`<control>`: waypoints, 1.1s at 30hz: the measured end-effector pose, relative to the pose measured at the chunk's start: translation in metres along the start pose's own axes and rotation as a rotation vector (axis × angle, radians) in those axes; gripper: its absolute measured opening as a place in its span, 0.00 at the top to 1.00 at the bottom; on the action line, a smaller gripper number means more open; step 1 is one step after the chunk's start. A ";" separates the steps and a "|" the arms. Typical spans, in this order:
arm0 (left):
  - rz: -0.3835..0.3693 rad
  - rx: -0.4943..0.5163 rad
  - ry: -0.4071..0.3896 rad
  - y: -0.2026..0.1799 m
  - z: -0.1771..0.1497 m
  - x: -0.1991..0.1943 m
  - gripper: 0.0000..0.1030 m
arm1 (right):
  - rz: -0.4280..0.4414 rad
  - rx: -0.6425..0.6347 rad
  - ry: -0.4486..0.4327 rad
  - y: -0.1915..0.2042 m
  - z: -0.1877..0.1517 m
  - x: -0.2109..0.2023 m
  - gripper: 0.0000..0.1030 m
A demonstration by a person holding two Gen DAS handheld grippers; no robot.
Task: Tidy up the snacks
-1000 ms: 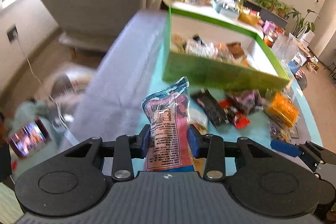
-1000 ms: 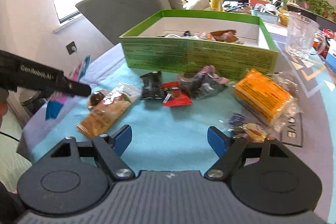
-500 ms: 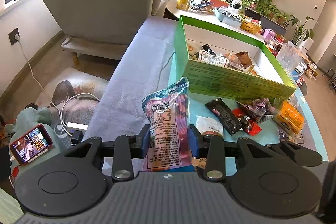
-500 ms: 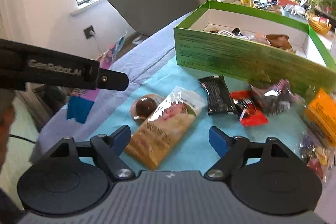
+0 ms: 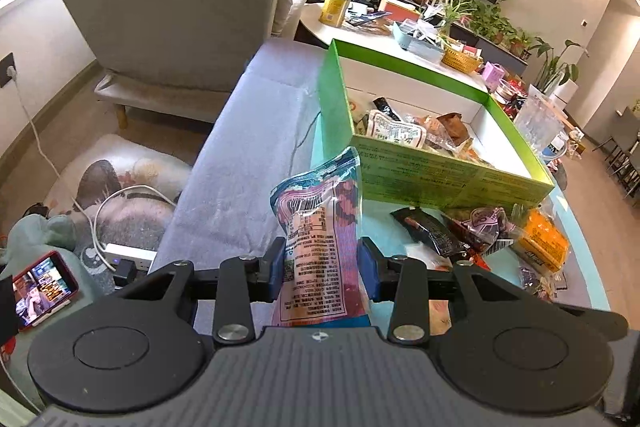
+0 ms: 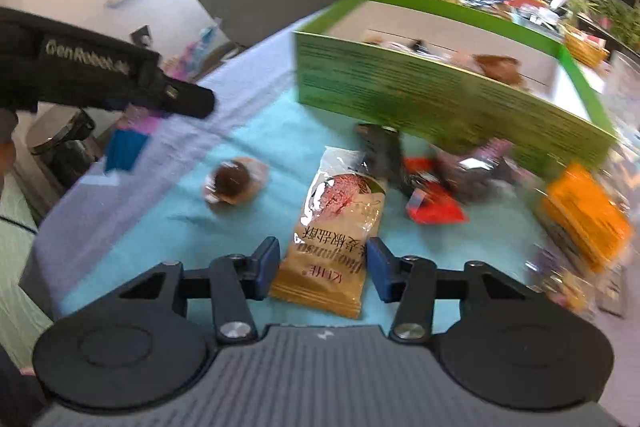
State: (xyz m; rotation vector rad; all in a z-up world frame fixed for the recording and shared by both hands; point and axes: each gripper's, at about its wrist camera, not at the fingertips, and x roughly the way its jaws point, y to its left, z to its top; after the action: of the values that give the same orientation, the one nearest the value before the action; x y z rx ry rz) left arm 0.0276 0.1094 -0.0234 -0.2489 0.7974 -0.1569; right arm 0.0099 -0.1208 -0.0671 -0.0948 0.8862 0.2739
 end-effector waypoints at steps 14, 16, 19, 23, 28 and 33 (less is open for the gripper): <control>-0.021 0.033 -0.051 -0.018 0.020 -0.005 0.65 | -0.013 0.000 0.026 -0.010 0.004 0.004 0.24; -0.019 0.037 -0.061 -0.022 0.024 -0.006 0.65 | -0.005 0.012 0.034 -0.011 0.004 0.006 0.32; -0.025 0.047 -0.075 -0.028 0.031 -0.006 0.65 | 0.012 0.003 0.037 -0.015 0.005 -0.003 0.57; -0.038 0.065 -0.095 -0.039 0.043 -0.005 0.65 | 0.050 0.050 0.002 -0.027 0.003 -0.024 0.59; -0.055 0.092 -0.117 -0.055 0.057 -0.003 0.65 | 0.085 0.113 -0.095 -0.044 0.012 -0.055 0.60; -0.054 0.114 -0.131 -0.067 0.071 0.005 0.65 | 0.075 0.161 -0.207 -0.065 0.027 -0.077 0.84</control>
State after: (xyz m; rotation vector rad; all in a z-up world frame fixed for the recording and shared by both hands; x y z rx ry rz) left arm 0.0791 0.0552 0.0395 -0.1714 0.6494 -0.2335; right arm 0.0020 -0.1930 0.0078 0.1144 0.7037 0.2762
